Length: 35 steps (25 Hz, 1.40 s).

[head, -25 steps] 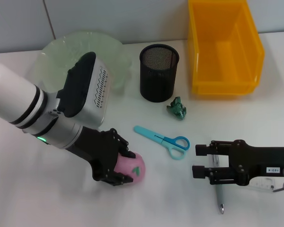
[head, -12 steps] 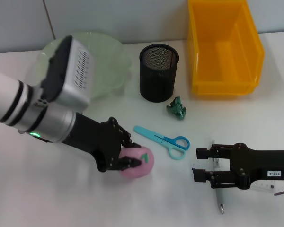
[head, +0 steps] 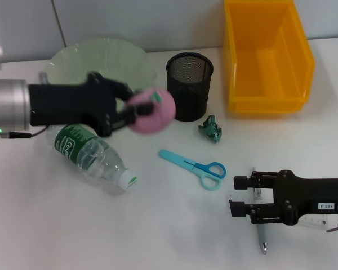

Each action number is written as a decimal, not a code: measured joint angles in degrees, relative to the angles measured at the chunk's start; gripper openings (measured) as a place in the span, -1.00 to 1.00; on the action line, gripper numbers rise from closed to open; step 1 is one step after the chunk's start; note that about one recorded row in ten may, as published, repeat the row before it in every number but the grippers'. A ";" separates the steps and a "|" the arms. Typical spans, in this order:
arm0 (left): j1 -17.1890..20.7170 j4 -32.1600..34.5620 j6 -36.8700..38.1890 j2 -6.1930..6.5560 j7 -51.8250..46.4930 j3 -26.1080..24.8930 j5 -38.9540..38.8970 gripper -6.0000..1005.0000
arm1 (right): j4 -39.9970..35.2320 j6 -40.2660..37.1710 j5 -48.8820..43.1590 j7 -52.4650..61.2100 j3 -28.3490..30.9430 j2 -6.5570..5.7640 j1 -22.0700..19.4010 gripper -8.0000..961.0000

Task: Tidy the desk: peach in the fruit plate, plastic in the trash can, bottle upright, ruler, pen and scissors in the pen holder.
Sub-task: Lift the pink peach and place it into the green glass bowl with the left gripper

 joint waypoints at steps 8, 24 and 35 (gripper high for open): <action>0.93 -17.56 -16.34 -0.27 13.48 -7.06 -21.00 -0.63 | 0.00 0.04 -0.10 -0.15 0.01 -0.01 0.18 0.58; -6.57 -38.34 -36.93 -0.85 30.84 -6.91 -37.80 -0.82 | -0.18 -0.04 -0.11 -0.30 -0.16 0.19 0.83 0.58; -8.53 -40.46 -38.69 -0.88 32.06 -6.90 -37.94 -0.02 | 0.00 -0.02 -0.71 -0.31 -0.26 0.34 1.07 0.58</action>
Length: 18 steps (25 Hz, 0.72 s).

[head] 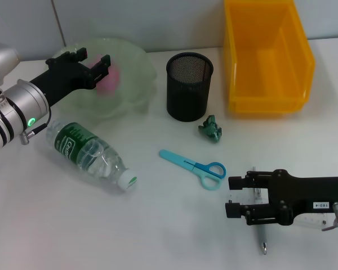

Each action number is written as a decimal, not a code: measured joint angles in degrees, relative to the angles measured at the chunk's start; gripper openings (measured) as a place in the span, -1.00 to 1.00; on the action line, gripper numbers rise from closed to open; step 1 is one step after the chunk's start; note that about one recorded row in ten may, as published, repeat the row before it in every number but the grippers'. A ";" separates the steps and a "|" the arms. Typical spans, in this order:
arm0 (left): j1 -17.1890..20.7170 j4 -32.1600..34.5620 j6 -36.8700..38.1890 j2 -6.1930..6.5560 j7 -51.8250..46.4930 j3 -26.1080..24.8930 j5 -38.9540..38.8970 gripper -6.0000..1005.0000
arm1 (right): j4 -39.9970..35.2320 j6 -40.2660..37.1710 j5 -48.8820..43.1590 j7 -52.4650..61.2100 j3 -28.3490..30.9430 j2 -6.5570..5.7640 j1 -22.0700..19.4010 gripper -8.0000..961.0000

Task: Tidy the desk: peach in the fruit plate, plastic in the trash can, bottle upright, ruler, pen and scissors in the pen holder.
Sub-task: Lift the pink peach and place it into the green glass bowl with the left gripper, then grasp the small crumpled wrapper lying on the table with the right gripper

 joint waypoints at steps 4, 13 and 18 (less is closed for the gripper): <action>-0.02 -0.03 -0.05 0.00 0.02 -0.02 -0.03 0.11 | 0.00 0.08 -0.04 0.00 0.00 -0.01 0.05 0.58; 1.58 0.99 6.92 0.61 -7.57 0.11 -0.48 0.49 | 0.00 0.13 -0.10 0.00 0.03 0.07 0.18 0.58; 7.57 8.20 19.42 1.62 -20.80 4.58 1.62 0.60 | -0.03 0.12 -0.10 0.00 0.39 -0.08 -0.02 0.58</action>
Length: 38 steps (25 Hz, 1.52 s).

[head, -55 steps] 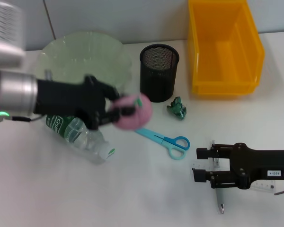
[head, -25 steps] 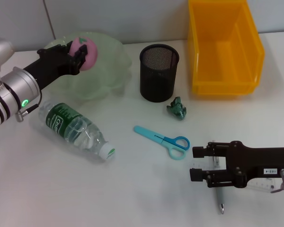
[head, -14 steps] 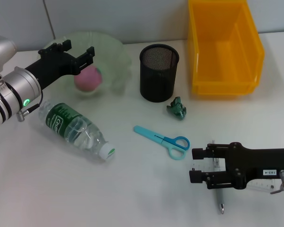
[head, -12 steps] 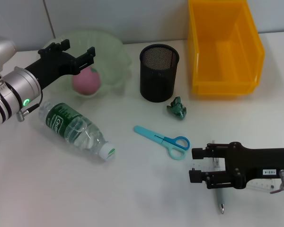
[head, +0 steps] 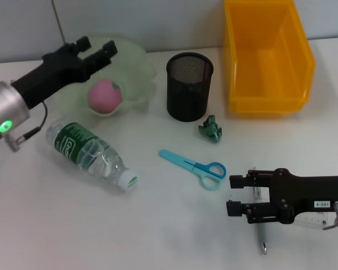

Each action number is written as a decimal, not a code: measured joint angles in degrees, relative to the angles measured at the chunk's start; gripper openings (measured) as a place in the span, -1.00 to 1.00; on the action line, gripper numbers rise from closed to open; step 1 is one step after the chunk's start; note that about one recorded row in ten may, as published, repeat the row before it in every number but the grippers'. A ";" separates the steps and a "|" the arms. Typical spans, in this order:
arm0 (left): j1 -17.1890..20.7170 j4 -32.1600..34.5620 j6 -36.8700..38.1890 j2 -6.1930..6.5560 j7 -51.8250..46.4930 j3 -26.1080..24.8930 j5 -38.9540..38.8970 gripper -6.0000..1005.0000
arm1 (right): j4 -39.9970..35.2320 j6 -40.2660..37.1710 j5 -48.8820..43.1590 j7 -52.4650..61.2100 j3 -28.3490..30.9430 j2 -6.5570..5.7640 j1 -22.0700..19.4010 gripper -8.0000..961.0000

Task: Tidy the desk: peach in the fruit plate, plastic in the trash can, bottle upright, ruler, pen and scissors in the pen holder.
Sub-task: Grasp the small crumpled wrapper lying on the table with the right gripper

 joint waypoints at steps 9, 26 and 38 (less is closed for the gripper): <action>7.72 7.73 24.16 3.89 -13.11 8.82 9.37 0.60 | -0.50 -0.66 0.07 0.02 0.32 -0.68 -0.34 0.58; 9.10 8.67 27.81 0.88 -5.48 8.11 29.51 0.60 | -6.04 -1.51 -0.27 3.91 -0.13 -1.12 0.03 0.58; 9.23 8.95 27.28 0.61 -3.03 6.59 29.38 0.60 | -29.46 -1.43 -9.07 35.62 -10.48 0.14 7.26 0.58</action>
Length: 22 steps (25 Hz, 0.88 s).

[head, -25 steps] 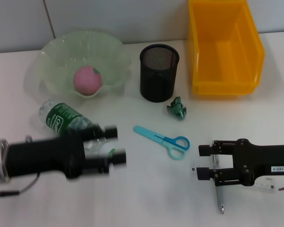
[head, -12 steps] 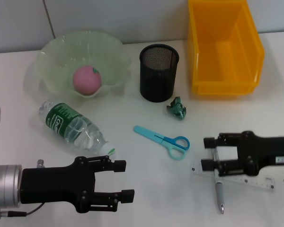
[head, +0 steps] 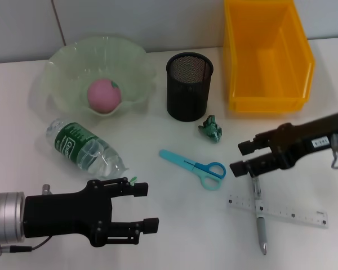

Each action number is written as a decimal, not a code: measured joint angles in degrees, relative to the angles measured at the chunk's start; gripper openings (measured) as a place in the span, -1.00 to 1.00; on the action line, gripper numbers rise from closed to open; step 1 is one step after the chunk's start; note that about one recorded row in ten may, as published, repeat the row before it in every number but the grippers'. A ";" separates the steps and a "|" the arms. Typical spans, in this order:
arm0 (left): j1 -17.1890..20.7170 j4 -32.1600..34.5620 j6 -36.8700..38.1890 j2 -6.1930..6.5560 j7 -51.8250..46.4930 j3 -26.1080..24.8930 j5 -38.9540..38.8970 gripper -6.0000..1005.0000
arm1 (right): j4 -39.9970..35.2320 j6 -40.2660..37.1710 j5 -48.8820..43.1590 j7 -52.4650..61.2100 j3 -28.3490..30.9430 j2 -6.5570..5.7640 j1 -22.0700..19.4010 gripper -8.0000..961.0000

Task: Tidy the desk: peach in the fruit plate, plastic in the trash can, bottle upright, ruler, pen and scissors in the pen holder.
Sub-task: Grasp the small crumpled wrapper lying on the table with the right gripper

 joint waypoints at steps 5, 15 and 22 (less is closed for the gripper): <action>-0.22 0.29 -0.41 -0.10 0.03 -0.07 -0.19 0.60 | -3.53 0.64 -7.10 10.37 -2.62 -0.11 6.23 0.58; -0.78 0.41 -0.53 -0.21 0.07 -1.21 -0.26 0.60 | 0.01 9.03 -23.42 21.44 -8.63 0.72 16.56 0.58; -1.05 0.42 -0.54 -0.31 0.10 -1.50 -0.26 0.60 | 2.79 16.32 -25.70 22.91 -16.22 2.06 17.31 0.58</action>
